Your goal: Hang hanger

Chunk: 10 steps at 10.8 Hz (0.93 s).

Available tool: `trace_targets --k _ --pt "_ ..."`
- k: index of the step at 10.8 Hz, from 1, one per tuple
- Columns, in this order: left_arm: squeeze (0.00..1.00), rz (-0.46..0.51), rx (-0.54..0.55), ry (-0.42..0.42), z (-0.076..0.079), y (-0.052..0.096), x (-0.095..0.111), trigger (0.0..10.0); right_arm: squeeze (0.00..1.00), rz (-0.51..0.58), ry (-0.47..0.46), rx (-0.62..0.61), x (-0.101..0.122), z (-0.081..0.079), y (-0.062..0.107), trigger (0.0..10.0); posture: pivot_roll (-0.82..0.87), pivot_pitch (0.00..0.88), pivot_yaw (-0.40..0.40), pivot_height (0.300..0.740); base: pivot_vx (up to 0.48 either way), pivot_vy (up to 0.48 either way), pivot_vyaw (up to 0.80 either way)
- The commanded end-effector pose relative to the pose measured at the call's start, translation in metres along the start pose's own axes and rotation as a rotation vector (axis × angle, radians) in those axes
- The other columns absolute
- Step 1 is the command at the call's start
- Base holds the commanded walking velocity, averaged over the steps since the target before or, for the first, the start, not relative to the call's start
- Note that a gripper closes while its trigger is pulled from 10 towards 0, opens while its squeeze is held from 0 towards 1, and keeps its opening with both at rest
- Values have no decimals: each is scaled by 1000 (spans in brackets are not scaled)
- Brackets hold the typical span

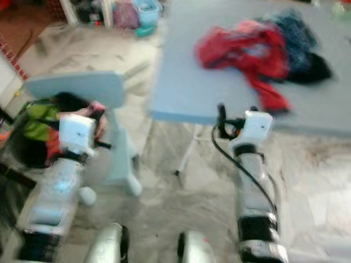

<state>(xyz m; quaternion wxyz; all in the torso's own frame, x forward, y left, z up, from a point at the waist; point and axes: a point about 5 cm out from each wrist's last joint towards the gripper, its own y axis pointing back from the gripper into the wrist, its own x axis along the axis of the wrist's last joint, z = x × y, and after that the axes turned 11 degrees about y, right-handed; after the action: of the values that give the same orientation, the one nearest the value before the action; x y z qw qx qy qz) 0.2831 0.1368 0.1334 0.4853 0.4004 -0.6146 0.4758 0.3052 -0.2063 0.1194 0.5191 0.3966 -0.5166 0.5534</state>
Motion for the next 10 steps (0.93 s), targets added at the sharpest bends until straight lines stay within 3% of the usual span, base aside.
trace_targets --k 1,8,10 --pt "0 12 1 -24 -4 0 3 10000 0 14 -5 3 3 -3 -1 10000 6 151 -49 740 0 -307 0" --pt "0 27 -40 -43 5 -3 6 10000 0 15 7 2 3 -3 -3 10000 2 155 -50 740 0 -295 0" --pt "0 34 -69 -16 11 -4 6 10000 0 14 9 1 2 -3 -4 10000 2 155 -50 740 0 0 0"
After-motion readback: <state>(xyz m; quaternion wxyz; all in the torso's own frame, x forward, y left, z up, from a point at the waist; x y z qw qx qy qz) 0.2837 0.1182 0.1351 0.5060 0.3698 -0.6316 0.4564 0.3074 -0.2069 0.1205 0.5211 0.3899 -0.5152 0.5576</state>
